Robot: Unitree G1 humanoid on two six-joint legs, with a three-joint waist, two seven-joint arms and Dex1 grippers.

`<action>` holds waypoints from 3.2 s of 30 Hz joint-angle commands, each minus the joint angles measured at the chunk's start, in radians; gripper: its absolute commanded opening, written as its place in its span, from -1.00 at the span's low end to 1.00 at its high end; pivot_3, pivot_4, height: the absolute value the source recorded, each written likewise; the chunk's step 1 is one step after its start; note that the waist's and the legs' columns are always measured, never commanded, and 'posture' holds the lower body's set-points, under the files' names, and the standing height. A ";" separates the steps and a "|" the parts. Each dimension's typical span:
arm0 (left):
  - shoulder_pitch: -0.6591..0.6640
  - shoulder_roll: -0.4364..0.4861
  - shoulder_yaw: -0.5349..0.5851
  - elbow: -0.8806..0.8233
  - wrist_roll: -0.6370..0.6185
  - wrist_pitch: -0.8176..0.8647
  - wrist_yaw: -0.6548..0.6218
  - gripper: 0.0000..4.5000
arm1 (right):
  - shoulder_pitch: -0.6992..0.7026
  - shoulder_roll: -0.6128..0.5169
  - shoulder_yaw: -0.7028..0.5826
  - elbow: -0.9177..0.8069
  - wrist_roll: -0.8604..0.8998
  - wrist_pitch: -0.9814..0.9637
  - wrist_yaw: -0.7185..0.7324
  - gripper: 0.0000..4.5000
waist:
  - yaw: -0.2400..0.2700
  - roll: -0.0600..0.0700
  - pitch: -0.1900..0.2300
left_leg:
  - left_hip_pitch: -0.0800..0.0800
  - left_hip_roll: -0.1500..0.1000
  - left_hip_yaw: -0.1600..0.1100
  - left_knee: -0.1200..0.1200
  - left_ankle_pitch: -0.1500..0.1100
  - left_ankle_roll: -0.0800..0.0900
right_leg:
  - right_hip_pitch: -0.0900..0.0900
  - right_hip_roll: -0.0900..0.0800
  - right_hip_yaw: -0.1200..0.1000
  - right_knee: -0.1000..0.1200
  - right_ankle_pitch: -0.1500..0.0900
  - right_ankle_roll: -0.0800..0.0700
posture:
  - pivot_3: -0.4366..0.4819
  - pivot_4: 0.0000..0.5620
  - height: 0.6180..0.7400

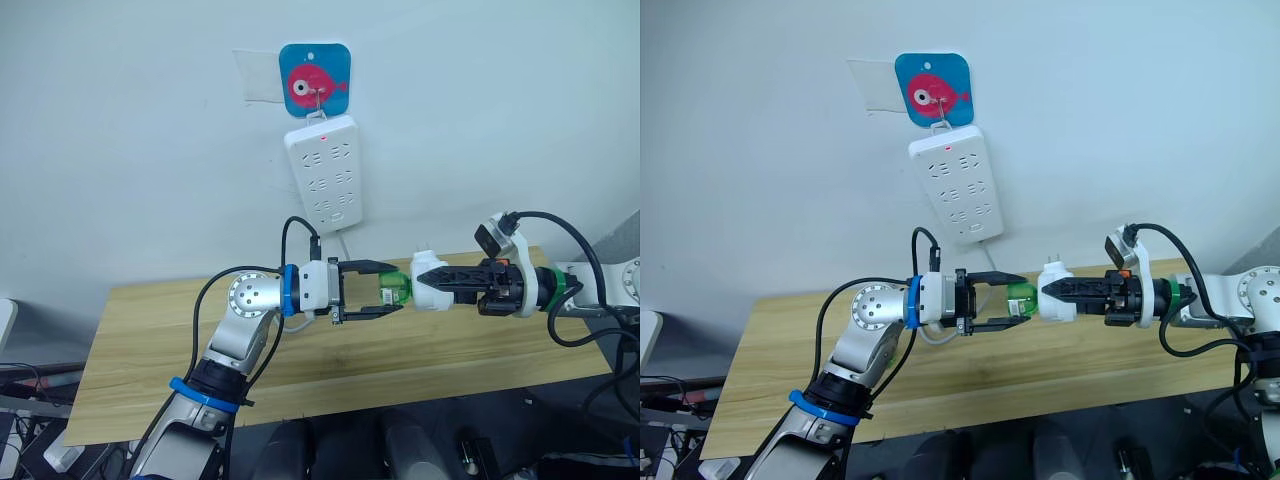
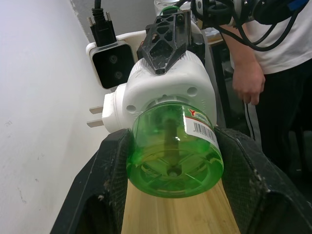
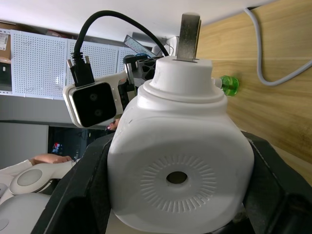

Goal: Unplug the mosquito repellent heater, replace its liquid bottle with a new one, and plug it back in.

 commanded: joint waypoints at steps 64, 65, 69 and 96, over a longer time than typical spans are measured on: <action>-0.022 0.031 0.000 0.194 0.243 -0.672 0.217 0.99 | -0.025 -0.006 -0.032 -0.061 -0.021 0.023 0.112 0.35 | 0.047 0.002 0.002 | -0.001 -0.001 0.004 0.002 0.000 0.000 | -0.001 -0.007 -0.001 -0.002 0.004 -0.001 | -0.35 -0.26 1.00; -0.033 0.032 -0.006 0.207 0.240 -0.684 0.221 0.99 | -0.026 -0.005 -0.028 -0.064 -0.010 0.016 0.104 0.35 | 0.044 0.002 0.002 | -0.001 -0.001 0.004 0.002 0.000 0.000 | -0.001 -0.006 -0.001 -0.002 0.004 -0.001 | -0.35 -0.26 1.00; -0.059 0.044 -0.031 0.242 0.234 -0.720 0.233 0.99 | -0.027 -0.006 -0.012 -0.072 0.014 -0.006 0.083 0.35 | 0.039 0.002 0.002 | -0.001 0.000 0.004 0.002 0.000 0.000 | -0.001 -0.006 -0.001 -0.002 0.004 -0.001 | -0.37 -0.26 1.00; -0.103 0.079 -0.102 0.272 0.205 -0.771 0.275 0.01 | 0.000 -0.023 -0.002 -0.091 0.027 -0.032 0.051 0.35 | 0.027 0.002 0.002 | -0.001 0.000 0.003 0.002 0.000 0.000 | -0.001 -0.005 -0.001 -0.002 0.004 -0.001 | -0.37 -0.32 1.00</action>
